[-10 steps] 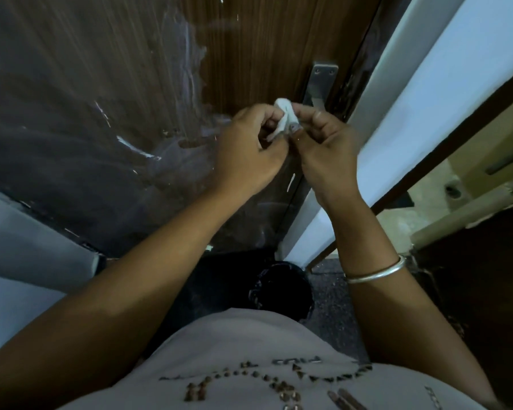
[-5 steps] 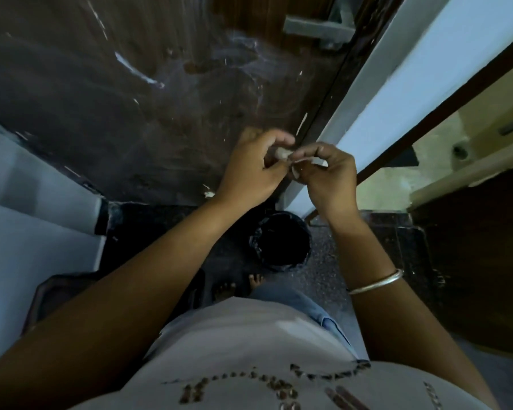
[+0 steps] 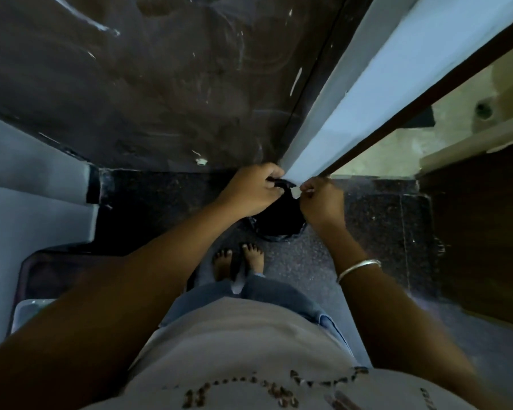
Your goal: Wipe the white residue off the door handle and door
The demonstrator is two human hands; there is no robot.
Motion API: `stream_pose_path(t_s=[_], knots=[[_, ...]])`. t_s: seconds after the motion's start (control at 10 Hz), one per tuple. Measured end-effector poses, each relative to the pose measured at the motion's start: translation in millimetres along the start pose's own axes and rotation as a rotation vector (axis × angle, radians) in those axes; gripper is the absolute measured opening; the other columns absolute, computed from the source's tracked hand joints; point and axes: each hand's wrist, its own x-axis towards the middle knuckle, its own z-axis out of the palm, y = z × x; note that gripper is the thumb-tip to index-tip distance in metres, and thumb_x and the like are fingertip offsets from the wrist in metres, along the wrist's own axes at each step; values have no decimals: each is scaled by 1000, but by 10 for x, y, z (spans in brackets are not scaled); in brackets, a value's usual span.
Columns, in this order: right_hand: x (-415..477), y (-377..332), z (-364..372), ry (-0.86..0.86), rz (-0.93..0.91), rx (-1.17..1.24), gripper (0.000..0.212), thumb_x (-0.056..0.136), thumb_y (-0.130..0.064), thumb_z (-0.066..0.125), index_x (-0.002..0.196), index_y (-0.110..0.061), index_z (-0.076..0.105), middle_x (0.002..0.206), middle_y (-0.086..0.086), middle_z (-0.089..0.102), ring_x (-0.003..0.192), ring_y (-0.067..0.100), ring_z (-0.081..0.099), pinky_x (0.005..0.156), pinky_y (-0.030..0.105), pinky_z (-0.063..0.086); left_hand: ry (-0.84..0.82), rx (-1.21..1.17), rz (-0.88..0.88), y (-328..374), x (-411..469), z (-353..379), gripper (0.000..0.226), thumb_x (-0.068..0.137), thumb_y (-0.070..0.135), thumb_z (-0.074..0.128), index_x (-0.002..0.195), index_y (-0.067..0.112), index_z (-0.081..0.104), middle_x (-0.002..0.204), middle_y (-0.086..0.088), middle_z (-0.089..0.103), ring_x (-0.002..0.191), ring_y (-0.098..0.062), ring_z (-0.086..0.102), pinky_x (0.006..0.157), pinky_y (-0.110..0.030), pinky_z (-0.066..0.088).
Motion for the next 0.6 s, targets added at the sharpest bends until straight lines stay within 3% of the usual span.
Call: stream_pose_path(t_s=[0.1,0.2,0.4,0.6], knots=[[121,171,170,-122,57,-68,24,80,4,55,100,0,67,116,25,59,97,40,61,90,36,48,-15,17,-35,-92,93,56,40,87,14,60,125,8,51,130,-8,56,114,-20,56,78,-13,42],[236,285,267,-217,99,-128,29,81,3,55,109,0,63,126,25,51,105,41,57,97,37,44,-32,51,-60,-160,172,72,41,87,16,60,127,10,50,133,-6,54,118,-20,54,85,-19,42],[407,420,338,-315,83,-124,40,83,3,54,122,-7,57,126,23,55,112,38,54,96,37,43,-80,103,-60,-252,324,100,43,86,16,61,127,10,49,135,-8,52,123,-23,49,91,-26,43],[506,397,381,-308,44,-114,31,84,-1,53,112,-8,63,117,20,63,108,36,57,94,36,45,-38,130,-33,-246,399,38,44,85,15,62,127,8,49,135,-11,50,125,-26,46,99,-34,42]])
